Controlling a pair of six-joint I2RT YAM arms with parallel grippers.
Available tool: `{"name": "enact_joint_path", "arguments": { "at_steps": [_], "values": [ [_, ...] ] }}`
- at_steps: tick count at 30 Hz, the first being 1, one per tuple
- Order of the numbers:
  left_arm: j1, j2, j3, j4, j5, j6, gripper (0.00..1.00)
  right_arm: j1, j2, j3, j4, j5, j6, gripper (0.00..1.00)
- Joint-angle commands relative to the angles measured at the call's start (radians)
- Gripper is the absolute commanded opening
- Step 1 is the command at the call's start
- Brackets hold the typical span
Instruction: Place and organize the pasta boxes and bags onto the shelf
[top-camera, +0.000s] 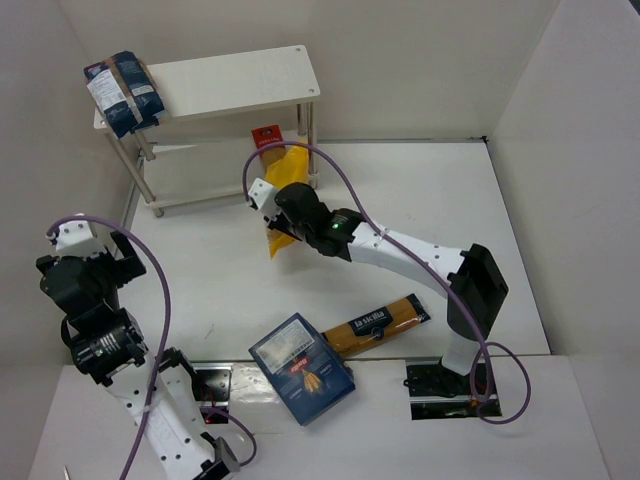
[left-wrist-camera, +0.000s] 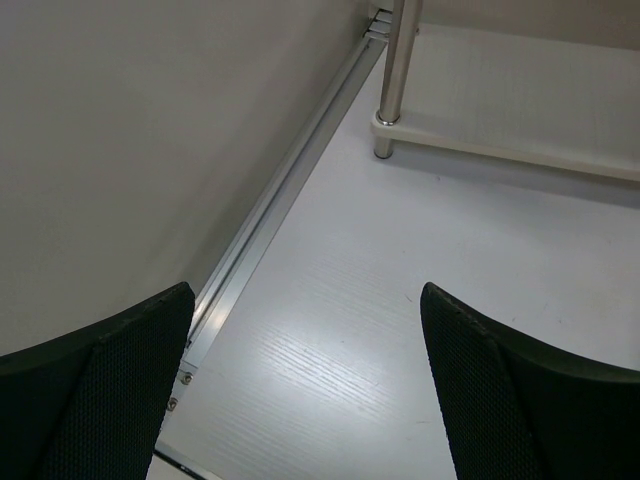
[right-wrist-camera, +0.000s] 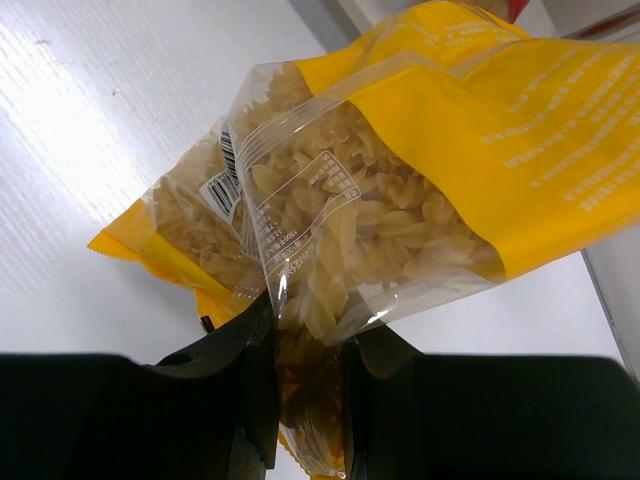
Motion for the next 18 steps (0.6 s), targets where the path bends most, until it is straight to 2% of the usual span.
{"name": "enact_joint_path", "arguments": {
  "at_steps": [1, 5, 10, 18],
  "values": [
    [0.01, 0.009, 0.007, 0.047, 0.02, -0.017, 0.99, 0.013, -0.012, 0.103, 0.246, 0.074, -0.024, 0.0],
    [0.016, 0.033, 0.007, 0.047, 0.02, -0.017, 0.99, 0.013, -0.012, 0.152, 0.243, 0.083, -0.031, 0.0],
    [0.027, 0.051, 0.007, 0.047, 0.029, -0.017, 0.99, 0.013, -0.032, 0.311, 0.125, 0.06, -0.013, 0.0],
    [0.053, 0.069, 0.007, 0.047, 0.029, -0.017, 0.99, 0.034, -0.088, 0.442, 0.031, 0.051, 0.005, 0.0]
  ]
}}
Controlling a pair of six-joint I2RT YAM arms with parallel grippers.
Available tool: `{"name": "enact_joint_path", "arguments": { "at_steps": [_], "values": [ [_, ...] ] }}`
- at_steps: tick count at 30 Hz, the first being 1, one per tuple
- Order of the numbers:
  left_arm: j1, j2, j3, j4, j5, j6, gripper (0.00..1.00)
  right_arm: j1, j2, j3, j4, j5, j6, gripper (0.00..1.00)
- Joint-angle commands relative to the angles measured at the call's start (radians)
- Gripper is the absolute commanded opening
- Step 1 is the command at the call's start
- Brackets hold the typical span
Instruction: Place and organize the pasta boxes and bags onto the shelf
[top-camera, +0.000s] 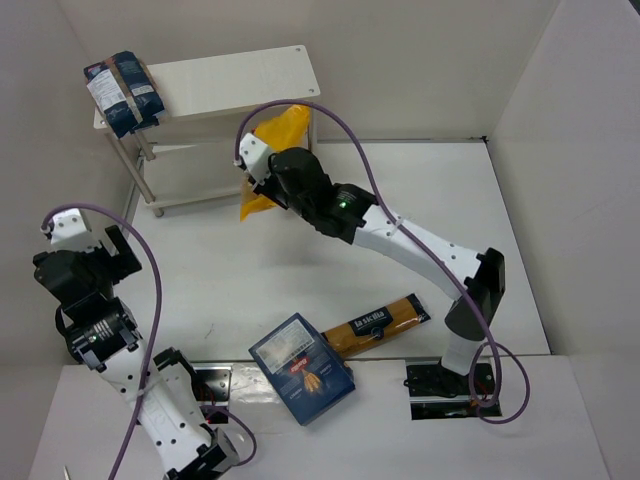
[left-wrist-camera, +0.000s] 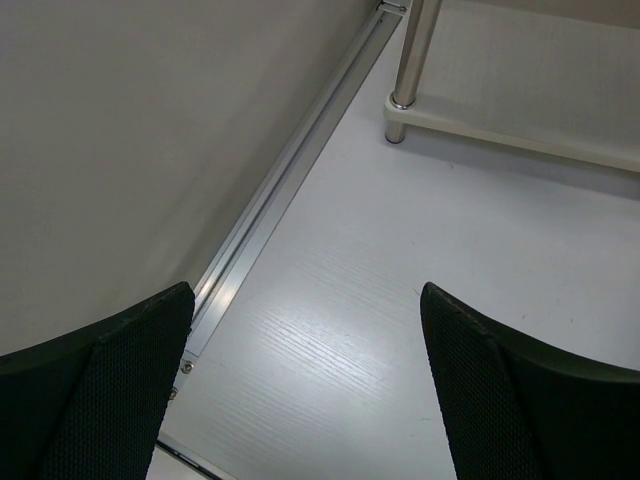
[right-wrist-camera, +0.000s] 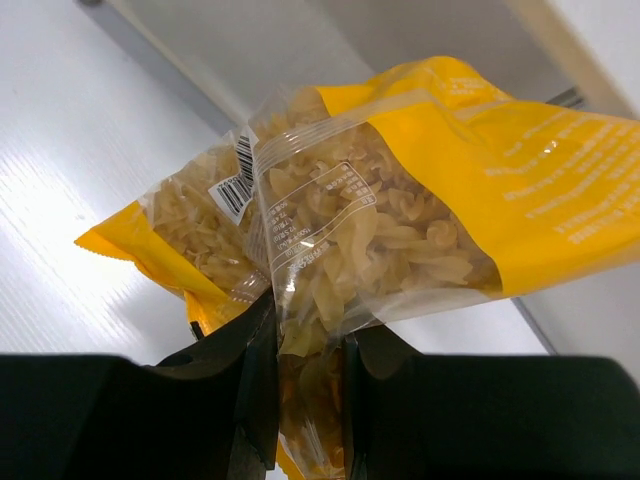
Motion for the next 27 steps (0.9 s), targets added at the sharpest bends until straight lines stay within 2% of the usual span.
{"name": "enact_joint_path", "arguments": {
  "at_steps": [1, 17, 24, 27],
  "values": [
    [0.018, 0.007, 0.007, 0.032, 0.019, -0.017, 0.99, 0.015, -0.108, 0.125, 0.085, 0.033, -0.01, 0.0],
    [0.018, -0.003, -0.002, 0.041, 0.029, -0.008, 0.99, 0.015, -0.061, 0.385, 0.073, 0.053, -0.116, 0.0],
    [0.018, -0.003, -0.002, 0.041, 0.029, -0.008, 0.99, -0.054, 0.009, 0.479, 0.133, 0.027, -0.146, 0.0],
    [0.018, -0.012, -0.002, 0.041, 0.029, -0.008, 0.99, -0.097, 0.062, 0.57, 0.129, -0.013, -0.142, 0.0]
  ]
}}
